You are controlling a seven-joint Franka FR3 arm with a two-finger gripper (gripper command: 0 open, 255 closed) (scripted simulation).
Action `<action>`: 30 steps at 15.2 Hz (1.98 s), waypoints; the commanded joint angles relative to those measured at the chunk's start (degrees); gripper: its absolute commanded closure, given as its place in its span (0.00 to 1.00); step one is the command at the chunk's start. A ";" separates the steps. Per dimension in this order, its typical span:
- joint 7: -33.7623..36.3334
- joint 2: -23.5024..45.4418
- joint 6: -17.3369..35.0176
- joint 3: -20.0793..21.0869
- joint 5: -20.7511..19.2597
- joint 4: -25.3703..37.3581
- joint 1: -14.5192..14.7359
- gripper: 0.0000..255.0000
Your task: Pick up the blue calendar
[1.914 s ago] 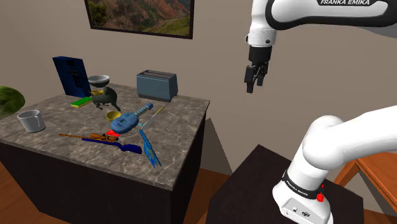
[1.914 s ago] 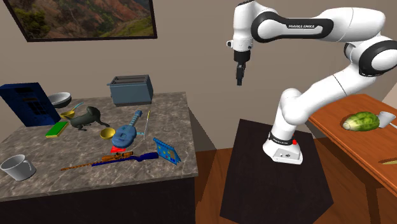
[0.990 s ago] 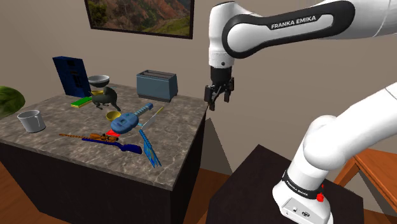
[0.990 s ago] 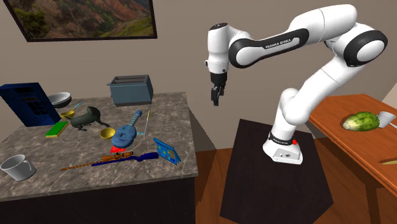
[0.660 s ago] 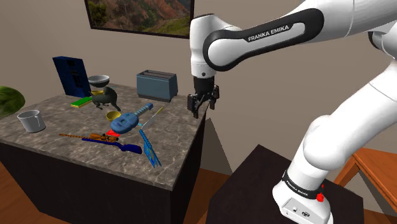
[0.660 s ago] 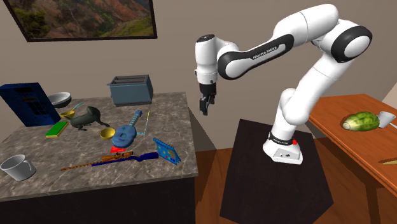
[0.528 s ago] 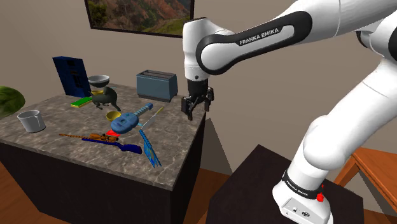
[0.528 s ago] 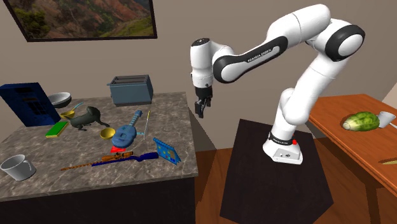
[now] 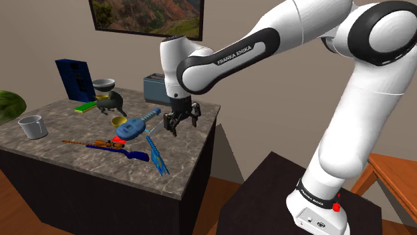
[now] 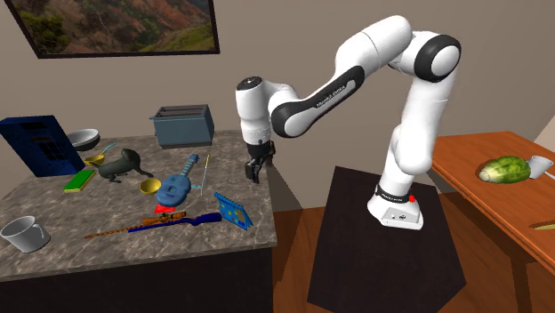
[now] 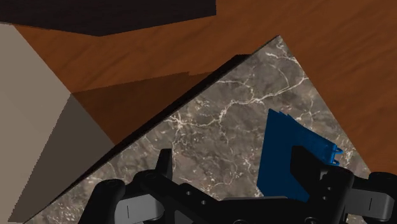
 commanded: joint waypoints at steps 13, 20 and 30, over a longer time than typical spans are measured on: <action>15.19 28.41 -1.25 -2.02 -13.81 26.22 9.43 0.00; 16.13 30.38 1.90 -2.64 -14.90 24.84 9.70 0.00; 16.14 30.39 1.90 -2.63 -14.91 24.84 9.70 1.00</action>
